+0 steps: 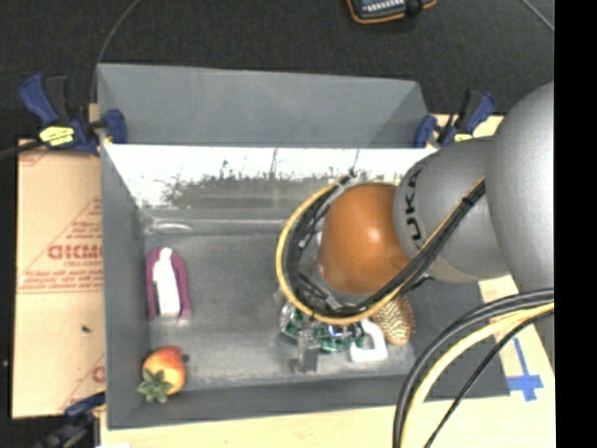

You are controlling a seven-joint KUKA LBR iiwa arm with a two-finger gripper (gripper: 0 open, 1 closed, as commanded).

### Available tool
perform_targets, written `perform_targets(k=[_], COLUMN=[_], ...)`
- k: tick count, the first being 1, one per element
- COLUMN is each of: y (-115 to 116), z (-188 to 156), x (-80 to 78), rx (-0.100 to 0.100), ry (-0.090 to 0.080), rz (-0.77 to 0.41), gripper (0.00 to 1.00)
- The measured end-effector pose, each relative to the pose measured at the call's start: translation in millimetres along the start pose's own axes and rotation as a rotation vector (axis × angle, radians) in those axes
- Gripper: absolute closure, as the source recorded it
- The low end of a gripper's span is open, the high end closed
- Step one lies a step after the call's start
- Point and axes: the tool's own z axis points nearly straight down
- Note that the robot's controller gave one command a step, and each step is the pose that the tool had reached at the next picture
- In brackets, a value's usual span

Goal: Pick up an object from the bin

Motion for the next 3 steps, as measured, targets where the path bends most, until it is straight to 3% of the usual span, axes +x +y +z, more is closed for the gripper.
perform_targets(k=[1, 2, 3], y=[5.7, -45.7, -46.9], z=[-92.8, -29.4, -1.6], x=[6.4, -0.9, -26.7], rx=[-0.005, -0.002, -0.006], ry=[-0.022, 0.008, -0.02], rz=[-0.087, 0.137, -0.064], gripper=[0.0, 0.0, 0.0])
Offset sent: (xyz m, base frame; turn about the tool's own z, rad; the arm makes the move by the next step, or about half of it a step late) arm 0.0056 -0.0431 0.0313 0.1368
